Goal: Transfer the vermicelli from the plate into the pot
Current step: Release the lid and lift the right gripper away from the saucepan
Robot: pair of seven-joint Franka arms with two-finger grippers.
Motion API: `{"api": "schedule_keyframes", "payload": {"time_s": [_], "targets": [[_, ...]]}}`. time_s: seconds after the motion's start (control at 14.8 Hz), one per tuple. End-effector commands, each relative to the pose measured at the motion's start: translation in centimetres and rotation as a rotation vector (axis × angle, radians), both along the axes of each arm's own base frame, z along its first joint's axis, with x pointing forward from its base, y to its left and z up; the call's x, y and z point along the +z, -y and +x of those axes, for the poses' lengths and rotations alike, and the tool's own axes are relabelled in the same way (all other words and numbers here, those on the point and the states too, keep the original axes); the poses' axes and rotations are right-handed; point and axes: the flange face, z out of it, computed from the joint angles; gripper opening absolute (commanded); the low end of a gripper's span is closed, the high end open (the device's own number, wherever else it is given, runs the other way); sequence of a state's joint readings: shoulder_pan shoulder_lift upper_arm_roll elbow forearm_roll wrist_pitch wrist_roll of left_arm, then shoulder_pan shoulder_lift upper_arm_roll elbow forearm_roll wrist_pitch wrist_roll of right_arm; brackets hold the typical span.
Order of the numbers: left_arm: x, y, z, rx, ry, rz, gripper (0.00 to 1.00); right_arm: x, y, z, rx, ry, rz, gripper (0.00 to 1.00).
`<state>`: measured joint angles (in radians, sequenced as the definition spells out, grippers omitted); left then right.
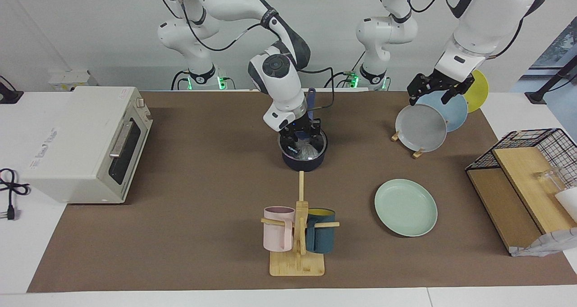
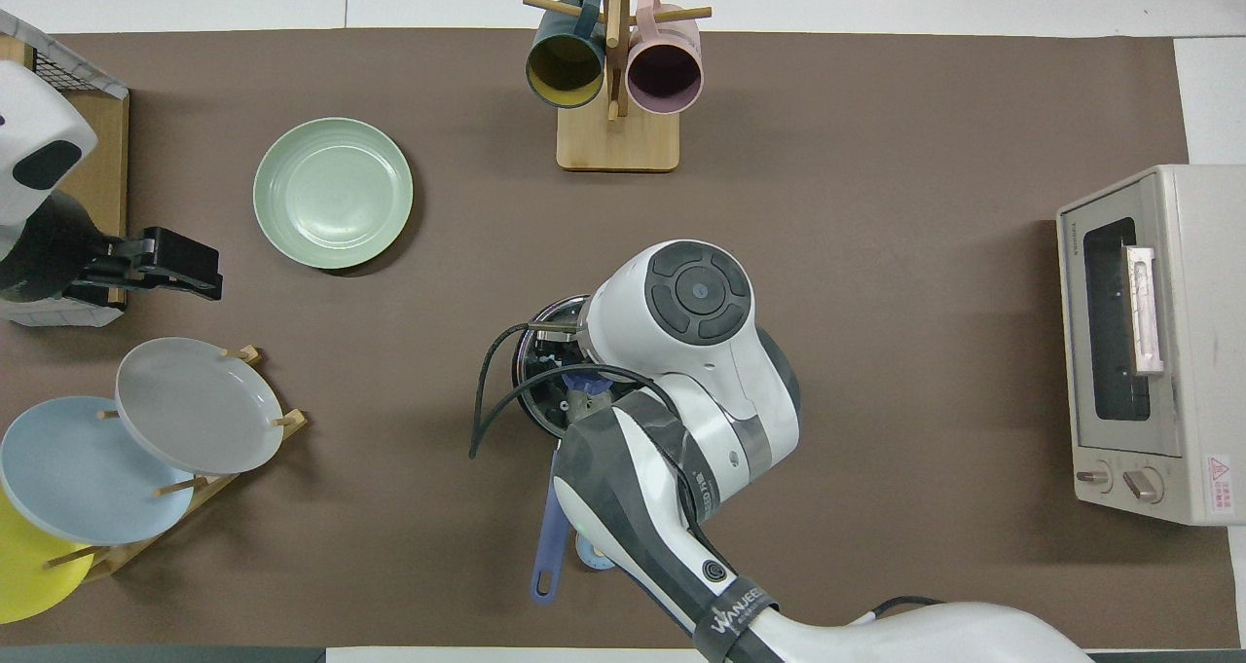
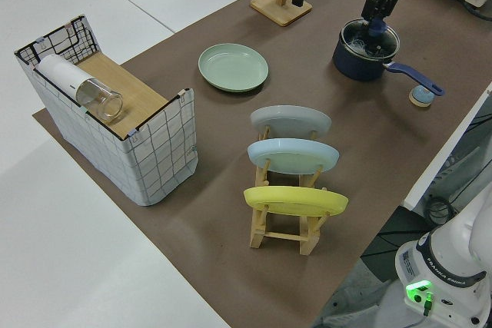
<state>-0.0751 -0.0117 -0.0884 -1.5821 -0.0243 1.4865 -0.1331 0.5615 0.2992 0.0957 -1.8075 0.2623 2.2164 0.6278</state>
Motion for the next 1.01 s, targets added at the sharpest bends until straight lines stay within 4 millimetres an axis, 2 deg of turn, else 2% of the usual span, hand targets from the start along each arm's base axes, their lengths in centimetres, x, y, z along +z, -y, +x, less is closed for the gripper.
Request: {"api": "schedule_keyframes", "payload": {"time_s": [0.0,0.34,0.61,0.74,0.81,0.88,0.94], "targets": [[0.6,-0.3,-0.2,-0.016,0.002,0.014,1.0,-0.2,-0.4,-0.1,-0.026,-0.008,0.021,0.44],[0.4,-0.1,-0.3,0.005,-0.002,-0.001,1.0,0.0,-0.5,0.1,-0.073,-0.008,0.029,0.44],[0.4,-0.3,-0.3,0.024,-0.004,-0.012,1.0,-0.6,-1.8,-0.6,-0.084,-0.007,0.033,0.48],[0.4,-0.3,-0.3,0.024,-0.006,-0.011,1.0,-0.8,-1.9,-0.8,-0.079,-0.012,0.028,0.65],[0.4,-0.3,-0.3,0.024,-0.006,-0.011,1.0,-0.8,-1.9,-0.9,-0.079,-0.017,0.025,0.81],[0.5,-0.3,-0.3,0.025,-0.004,-0.012,1.0,-0.9,-1.5,-0.7,-0.077,-0.02,0.021,0.84],[0.6,-0.6,-0.4,0.018,-0.004,-0.013,1.0,-0.9,-1.5,-0.8,-0.072,-0.019,0.019,1.0]]}}
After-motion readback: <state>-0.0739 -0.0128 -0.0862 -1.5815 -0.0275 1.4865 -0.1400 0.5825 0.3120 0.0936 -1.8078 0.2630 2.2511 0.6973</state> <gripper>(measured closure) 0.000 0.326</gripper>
